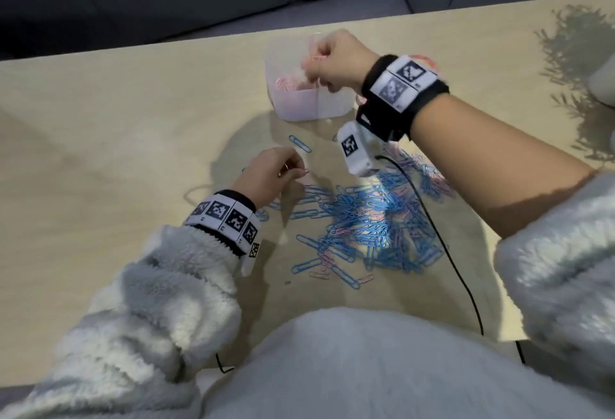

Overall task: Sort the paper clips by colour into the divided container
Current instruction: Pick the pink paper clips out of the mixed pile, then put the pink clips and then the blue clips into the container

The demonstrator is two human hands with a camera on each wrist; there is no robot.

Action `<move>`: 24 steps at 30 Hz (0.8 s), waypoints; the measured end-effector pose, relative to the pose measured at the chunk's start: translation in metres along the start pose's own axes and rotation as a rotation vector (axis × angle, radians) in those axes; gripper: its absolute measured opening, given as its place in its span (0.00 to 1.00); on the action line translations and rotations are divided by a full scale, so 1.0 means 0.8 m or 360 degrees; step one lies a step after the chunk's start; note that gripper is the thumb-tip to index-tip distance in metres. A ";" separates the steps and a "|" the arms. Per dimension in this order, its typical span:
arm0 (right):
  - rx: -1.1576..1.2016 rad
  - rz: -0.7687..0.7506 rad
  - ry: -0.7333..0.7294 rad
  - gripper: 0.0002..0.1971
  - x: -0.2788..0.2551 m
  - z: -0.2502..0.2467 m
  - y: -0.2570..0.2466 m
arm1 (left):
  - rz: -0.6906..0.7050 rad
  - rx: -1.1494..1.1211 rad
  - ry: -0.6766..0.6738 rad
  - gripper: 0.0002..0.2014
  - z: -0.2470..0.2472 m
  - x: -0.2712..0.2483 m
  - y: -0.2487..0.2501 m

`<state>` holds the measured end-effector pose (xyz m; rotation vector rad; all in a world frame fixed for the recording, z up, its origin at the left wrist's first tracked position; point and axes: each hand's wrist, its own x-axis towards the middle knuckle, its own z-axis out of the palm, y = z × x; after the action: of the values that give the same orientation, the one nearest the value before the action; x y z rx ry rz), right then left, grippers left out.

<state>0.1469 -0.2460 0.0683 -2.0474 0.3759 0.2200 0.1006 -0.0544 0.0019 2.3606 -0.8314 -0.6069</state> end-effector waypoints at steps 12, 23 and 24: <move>0.0259 0.0138 0.0075 0.15 0.050 0.012 -0.032 | -0.0029 0.0475 0.0606 0.06 -0.075 0.077 0.034; 0.0391 0.0129 0.0377 0.15 -0.099 -0.052 0.108 | 0.0080 0.0807 0.0665 0.14 -0.059 0.134 0.041; 0.0280 0.0183 0.0397 0.14 -0.109 -0.055 0.129 | 0.0120 0.0778 0.0738 0.14 -0.056 0.128 0.044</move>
<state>0.0285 -0.3163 0.0318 -1.8851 0.6453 -0.0008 0.1837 -0.1301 0.0344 2.7204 -0.9167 0.2073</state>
